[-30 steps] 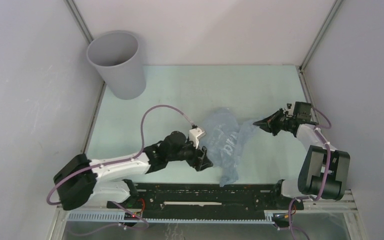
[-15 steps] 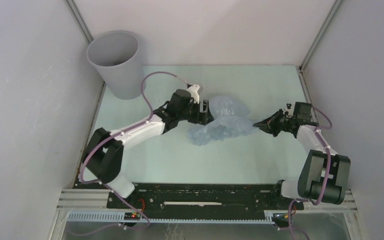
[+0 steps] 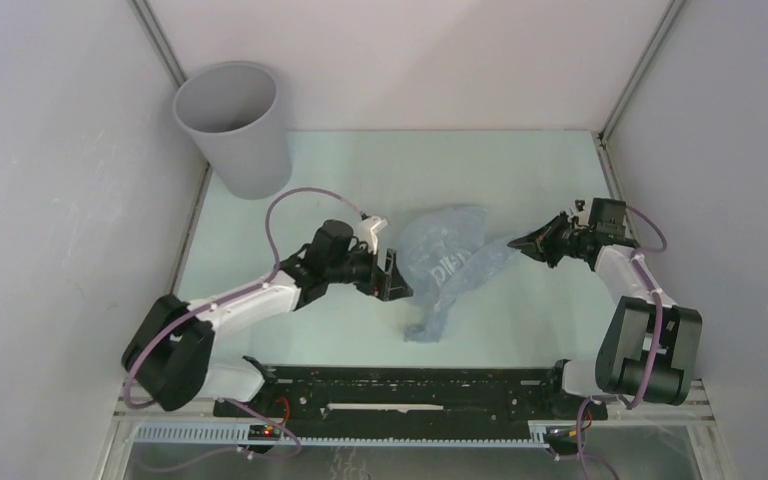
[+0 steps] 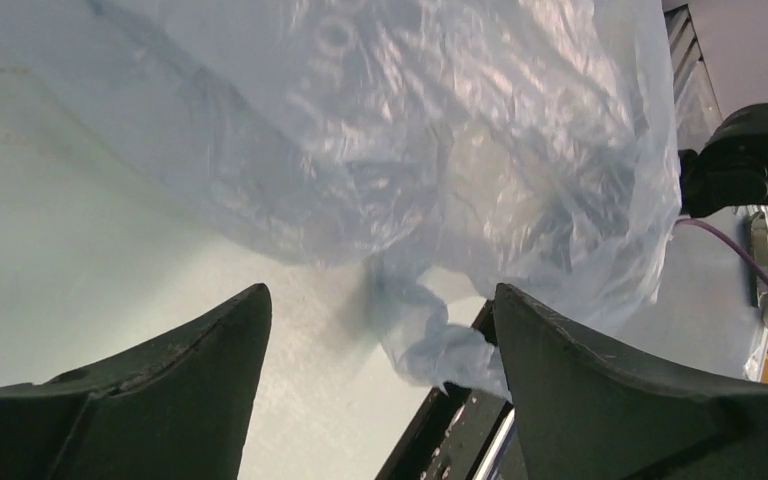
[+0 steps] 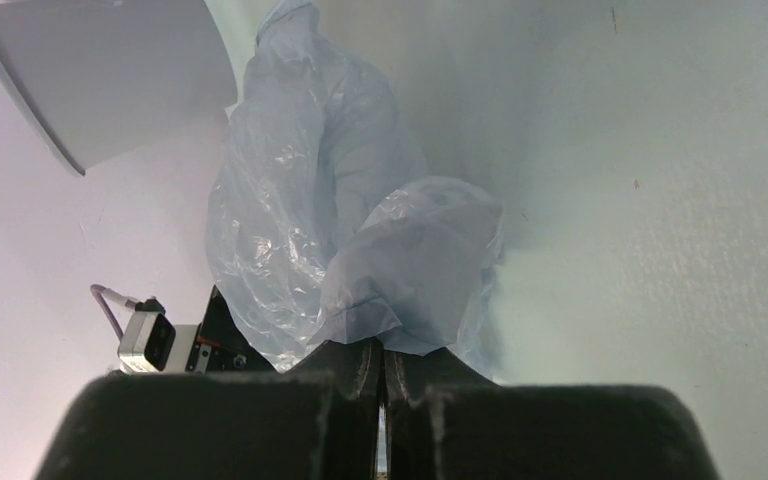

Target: Put the trash bags into the trash bin

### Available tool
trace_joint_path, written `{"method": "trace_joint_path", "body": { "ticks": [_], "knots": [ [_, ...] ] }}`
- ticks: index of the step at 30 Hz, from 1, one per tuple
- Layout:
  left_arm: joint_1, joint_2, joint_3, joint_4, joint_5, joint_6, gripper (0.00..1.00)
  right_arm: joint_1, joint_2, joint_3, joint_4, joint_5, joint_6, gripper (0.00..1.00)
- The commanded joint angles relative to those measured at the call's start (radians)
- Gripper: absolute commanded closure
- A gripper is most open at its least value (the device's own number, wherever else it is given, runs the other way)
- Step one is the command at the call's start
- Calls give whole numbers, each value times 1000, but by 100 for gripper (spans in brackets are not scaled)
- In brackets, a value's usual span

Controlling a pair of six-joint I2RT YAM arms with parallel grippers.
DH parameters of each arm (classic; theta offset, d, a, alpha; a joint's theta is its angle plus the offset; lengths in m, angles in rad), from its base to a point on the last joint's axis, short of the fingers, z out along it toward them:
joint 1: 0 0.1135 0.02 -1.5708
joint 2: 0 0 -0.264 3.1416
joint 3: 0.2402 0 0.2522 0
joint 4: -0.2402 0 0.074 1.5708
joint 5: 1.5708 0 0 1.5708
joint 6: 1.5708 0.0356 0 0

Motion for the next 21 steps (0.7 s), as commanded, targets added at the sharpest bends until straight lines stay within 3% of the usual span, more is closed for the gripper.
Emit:
{"method": "trace_joint_path", "body": {
  "ticks": [1,6,11,21],
  "knots": [
    [15,-152,-79,9,-49,36,13,-9,8,29,1,-12,-34,100],
    [-11,-277,-234,91,-52,72,10,-10,8,31,9,-17,-31,100],
    [-191,-415,-371,214,-214,275,2,-7,12,31,17,-21,-28,100],
    [-261,-136,-322,385,-63,351,9,4,-10,31,-13,-17,-46,100]
  ]
}}
